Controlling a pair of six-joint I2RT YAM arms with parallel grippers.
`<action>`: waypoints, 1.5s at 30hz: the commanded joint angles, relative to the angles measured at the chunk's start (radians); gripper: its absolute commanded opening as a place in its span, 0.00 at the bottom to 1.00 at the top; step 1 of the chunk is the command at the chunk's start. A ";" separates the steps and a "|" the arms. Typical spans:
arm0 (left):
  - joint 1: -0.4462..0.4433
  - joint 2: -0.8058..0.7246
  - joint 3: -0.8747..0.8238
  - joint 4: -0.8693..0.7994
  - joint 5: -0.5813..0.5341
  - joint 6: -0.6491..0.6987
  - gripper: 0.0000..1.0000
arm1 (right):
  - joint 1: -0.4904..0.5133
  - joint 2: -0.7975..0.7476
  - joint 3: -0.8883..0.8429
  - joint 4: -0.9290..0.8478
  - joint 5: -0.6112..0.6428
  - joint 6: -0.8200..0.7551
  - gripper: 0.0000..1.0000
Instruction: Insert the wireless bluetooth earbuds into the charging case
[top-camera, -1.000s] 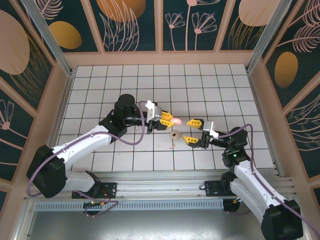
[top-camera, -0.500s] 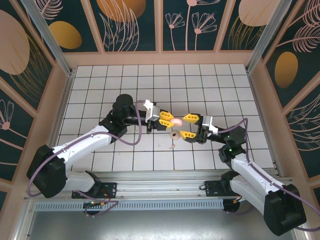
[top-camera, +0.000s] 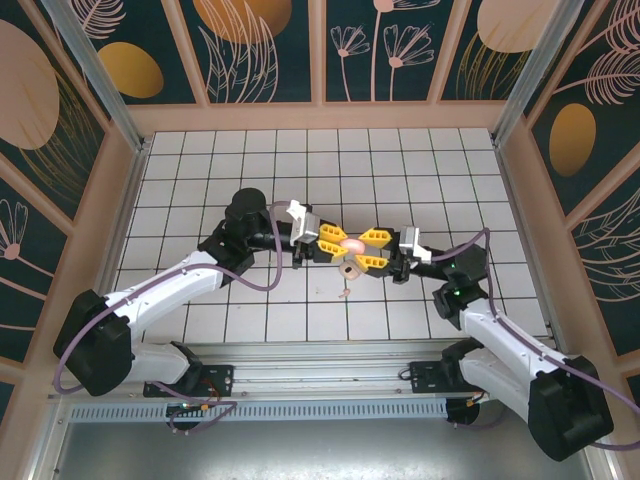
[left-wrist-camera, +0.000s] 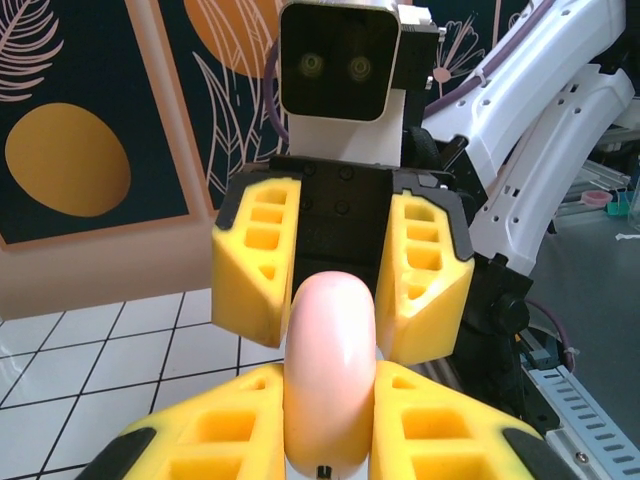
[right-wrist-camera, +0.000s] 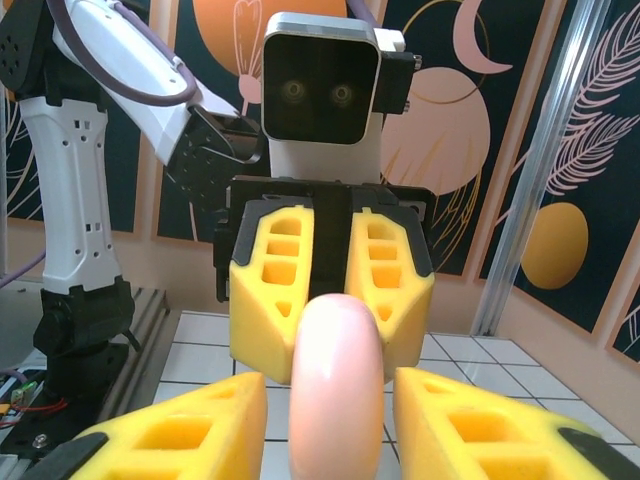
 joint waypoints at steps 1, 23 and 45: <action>0.000 -0.007 0.000 0.050 0.029 -0.014 0.20 | 0.012 0.007 0.037 0.019 -0.021 -0.015 0.34; -0.005 -0.074 0.120 -0.609 -0.363 0.543 0.64 | 0.028 0.068 0.438 -1.289 0.162 -0.792 0.14; -0.033 -0.020 0.165 -0.714 -0.382 0.586 0.39 | 0.111 0.163 0.483 -1.189 0.138 -0.810 0.15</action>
